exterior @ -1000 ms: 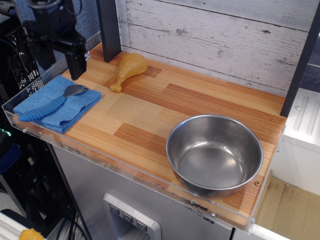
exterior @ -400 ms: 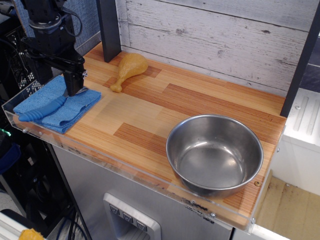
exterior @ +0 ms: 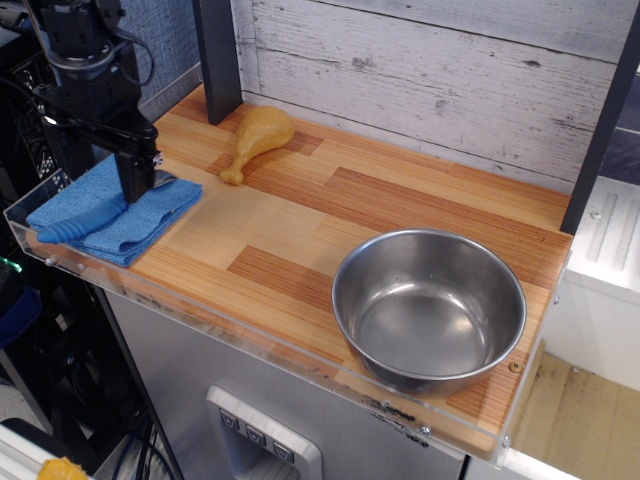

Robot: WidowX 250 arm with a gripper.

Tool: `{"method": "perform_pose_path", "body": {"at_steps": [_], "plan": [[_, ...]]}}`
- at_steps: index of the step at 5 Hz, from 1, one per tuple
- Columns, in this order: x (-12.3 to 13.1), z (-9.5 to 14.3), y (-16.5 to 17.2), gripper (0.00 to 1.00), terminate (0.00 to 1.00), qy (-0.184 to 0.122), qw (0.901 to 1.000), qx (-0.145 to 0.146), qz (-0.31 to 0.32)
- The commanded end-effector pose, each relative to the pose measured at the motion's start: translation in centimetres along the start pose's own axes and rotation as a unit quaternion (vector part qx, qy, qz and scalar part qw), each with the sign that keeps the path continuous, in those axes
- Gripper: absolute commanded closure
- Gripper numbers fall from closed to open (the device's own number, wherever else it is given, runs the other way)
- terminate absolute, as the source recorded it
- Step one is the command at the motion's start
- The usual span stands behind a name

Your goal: Move the blue spoon to the right side of the blue cloth

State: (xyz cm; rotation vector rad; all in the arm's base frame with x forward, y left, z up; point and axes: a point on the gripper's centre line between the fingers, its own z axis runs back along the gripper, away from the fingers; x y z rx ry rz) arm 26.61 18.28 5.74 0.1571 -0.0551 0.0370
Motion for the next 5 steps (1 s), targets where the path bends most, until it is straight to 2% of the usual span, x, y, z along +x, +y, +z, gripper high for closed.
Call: {"method": "perform_pose_path", "body": {"at_steps": [1, 3, 5], "plan": [[-0.8, -1.1, 1.1, 0.0, 0.0, 0.01, 0.9997, 0.019, 0.009], [-1.0, -3.0, 1.4, 0.0, 0.0, 0.031, 0.9988, 0.037, 0.009], [-0.9, -3.8, 2.1, 0.0, 0.0, 0.041, 0.9983, 0.038, 0.015]]}}
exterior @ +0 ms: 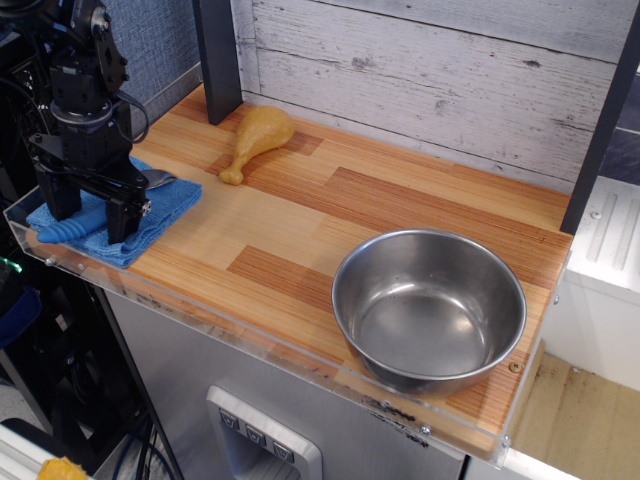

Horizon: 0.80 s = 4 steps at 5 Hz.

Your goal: Move the blue spoon to the right side of the blue cloth

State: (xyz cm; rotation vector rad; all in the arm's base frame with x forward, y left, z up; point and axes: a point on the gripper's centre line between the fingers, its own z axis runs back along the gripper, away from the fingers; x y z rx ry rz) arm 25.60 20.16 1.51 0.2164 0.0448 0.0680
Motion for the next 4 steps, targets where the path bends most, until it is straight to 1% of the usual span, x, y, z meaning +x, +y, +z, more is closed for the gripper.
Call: {"method": "perform_pose_path", "body": {"at_steps": [1, 3, 4], "plan": [[0.26, 0.85, 1.0, 0.0, 0.0, -0.011, 0.9999, 0.0, 0.005], [-0.1, 1.33, 0.5, 0.0, 0.0, -0.017, 0.9996, -0.02, -0.01], [-0.19, 1.46, 0.43, 0.0, 0.0, -0.019, 0.9995, -0.024, -0.012]]}}
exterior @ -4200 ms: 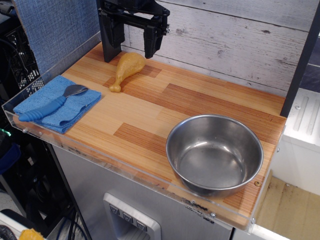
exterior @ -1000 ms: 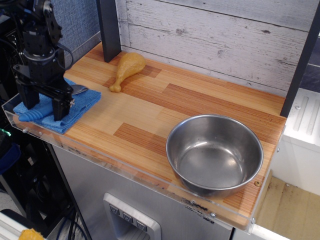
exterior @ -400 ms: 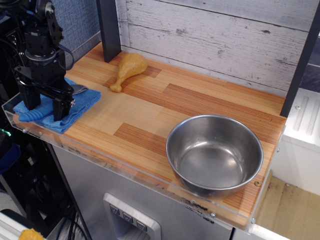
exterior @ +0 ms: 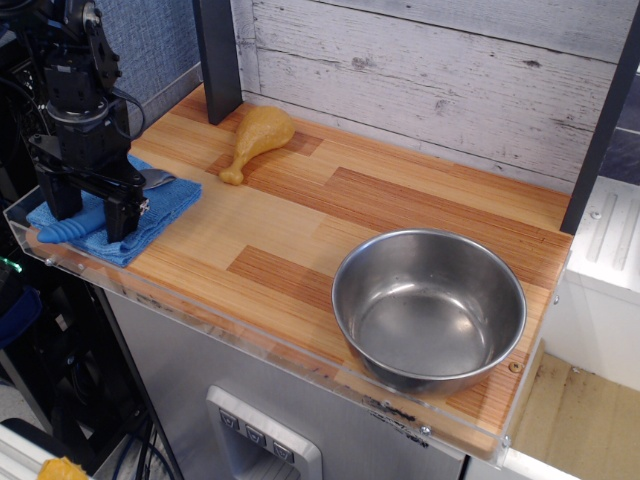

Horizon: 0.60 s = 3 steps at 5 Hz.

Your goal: Move the blue spoon to the right side of the blue cloth

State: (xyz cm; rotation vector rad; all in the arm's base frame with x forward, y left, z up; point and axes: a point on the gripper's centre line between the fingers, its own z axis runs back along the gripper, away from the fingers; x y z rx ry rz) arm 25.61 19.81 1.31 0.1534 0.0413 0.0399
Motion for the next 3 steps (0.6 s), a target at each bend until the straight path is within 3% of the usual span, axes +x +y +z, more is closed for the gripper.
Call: {"method": "perform_pose_path", "body": {"at_steps": [1, 3], "plan": [[-0.2, 2.1, 1.1, 0.0, 0.0, -0.024, 0.9997, 0.002, 0.005], [-0.8, 3.4, 2.4, 0.0, 0.0, -0.045, 0.9986, -0.016, 0.022]]}}
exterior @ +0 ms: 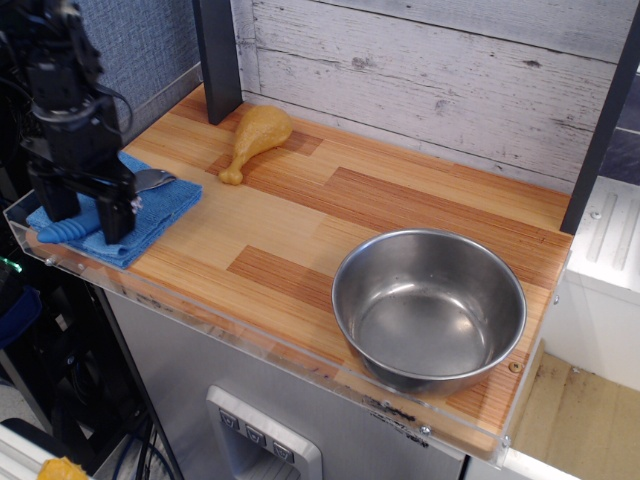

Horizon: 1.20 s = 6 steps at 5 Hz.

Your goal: Move the blue spoon to the right side of the blue cloth

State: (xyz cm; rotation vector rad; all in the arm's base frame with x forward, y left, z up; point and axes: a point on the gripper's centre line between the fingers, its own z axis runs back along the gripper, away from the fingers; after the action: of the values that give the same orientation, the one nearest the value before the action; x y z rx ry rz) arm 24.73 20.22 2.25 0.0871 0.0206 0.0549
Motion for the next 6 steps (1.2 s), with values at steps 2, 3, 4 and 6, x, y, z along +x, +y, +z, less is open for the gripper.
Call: {"method": "perform_pose_path", "body": {"at_steps": [2, 3, 4, 6], "plan": [[-0.5, 3.0, 2.1, 0.0, 0.0, -0.045, 0.9987, 0.015, 0.017], [-0.8, 3.3, 1.9, 0.0, 0.0, -0.056, 0.9982, 0.017, 0.01], [-1.0, 3.5, 1.7, 0.0, 0.0, -0.061, 0.9979, 0.019, 0.004], [-1.6, 4.1, 1.8, 0.0, 0.0, -0.072, 0.9972, 0.018, 0.008]]}}
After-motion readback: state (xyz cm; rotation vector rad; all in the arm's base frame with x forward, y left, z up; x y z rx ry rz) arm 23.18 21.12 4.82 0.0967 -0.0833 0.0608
